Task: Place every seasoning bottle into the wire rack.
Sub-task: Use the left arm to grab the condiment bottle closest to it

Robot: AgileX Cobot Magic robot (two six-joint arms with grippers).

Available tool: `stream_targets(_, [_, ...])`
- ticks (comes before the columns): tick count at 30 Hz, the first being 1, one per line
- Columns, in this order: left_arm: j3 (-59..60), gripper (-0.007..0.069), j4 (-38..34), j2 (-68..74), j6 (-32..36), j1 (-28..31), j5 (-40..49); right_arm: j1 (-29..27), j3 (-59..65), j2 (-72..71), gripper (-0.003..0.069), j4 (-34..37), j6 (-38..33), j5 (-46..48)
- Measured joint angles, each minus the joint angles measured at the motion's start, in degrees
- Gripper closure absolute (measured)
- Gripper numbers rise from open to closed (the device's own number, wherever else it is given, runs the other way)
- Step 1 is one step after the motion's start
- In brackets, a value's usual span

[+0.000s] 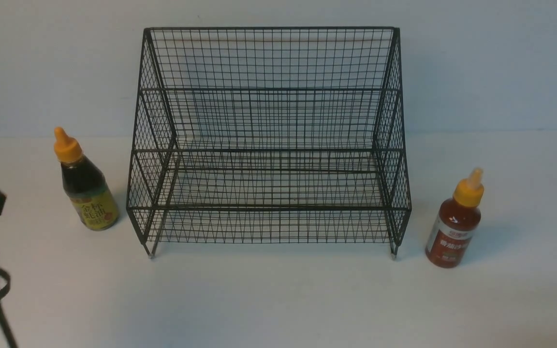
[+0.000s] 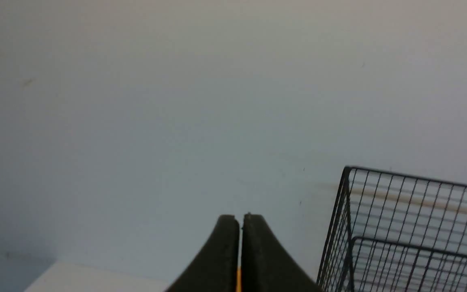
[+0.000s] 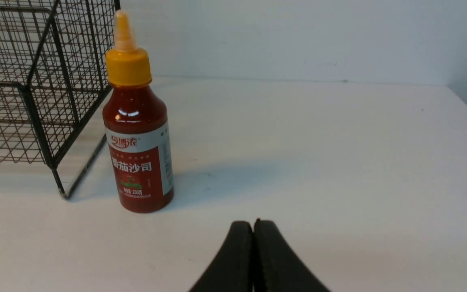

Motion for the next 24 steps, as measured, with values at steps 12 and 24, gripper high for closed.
stream_targets(12, [-9.7,0.0389,2.2,23.3,-0.1,0.0,-4.4,0.0,0.0,0.0,0.0673,0.0,0.0,0.0])
stream_targets(24, [-17.1,0.0160,3.1,37.6,-0.1,0.0,-4.5,0.0,0.0,0.0,0.0673,0.0,0.0,0.0])
